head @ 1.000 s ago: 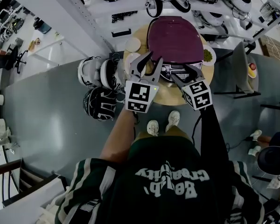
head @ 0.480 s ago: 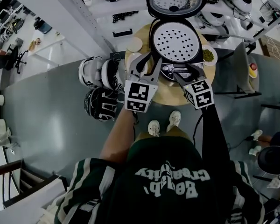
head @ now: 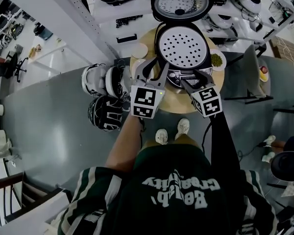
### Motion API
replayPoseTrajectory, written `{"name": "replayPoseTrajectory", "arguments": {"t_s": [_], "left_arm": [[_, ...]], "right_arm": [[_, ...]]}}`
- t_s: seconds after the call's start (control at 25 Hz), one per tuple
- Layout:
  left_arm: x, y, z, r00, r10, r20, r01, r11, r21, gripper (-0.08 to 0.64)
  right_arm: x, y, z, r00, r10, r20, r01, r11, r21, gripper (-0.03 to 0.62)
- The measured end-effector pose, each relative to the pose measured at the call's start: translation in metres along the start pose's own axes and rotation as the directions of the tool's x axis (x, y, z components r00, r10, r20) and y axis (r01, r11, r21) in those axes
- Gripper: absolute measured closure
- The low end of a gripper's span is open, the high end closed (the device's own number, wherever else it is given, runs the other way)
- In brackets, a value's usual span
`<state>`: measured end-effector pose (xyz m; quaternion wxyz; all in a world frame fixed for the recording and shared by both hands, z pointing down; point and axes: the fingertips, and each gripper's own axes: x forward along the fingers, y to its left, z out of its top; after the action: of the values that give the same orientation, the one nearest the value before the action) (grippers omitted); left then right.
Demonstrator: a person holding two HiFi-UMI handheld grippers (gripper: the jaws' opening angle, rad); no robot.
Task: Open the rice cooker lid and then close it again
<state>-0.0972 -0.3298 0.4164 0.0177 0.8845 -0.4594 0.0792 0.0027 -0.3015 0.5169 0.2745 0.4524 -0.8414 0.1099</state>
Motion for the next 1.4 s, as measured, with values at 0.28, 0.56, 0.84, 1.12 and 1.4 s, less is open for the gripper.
{"name": "replayPoseTrajectory", "arguments": {"t_s": [0.28,0.56,0.84,1.12,1.4], "left_arm": [[0.003,-0.002,0.004,1.000,-0.009,0.001,0.009,1.000,0.014,0.453],[0.026,0.011,0.013,1.000,0.025,0.006,-0.025,1.000,-0.005,0.451],[0.069,0.032,0.053,0.996,0.070,0.048,-0.070,0.997,-0.019,0.418],[0.116,0.067,0.100,0.990,0.118,0.081,-0.118,0.993,0.001,0.399],[0.148,0.091,0.146,0.980,0.139,0.140,-0.140,0.990,0.000,0.368]], "right_arm": [[-0.001,0.004,0.001,1.000,0.007,0.007,-0.007,0.998,-0.058,0.298],[-0.011,-0.028,0.031,0.996,0.060,0.071,-0.052,0.993,-0.108,0.290],[-0.013,-0.107,0.106,0.972,0.074,0.223,-0.052,0.993,-0.103,0.314],[-0.020,-0.187,0.186,0.922,0.032,0.385,0.003,0.996,-0.091,0.291],[-0.024,-0.238,0.248,0.845,0.080,0.528,-0.096,0.995,0.003,0.284]]}}
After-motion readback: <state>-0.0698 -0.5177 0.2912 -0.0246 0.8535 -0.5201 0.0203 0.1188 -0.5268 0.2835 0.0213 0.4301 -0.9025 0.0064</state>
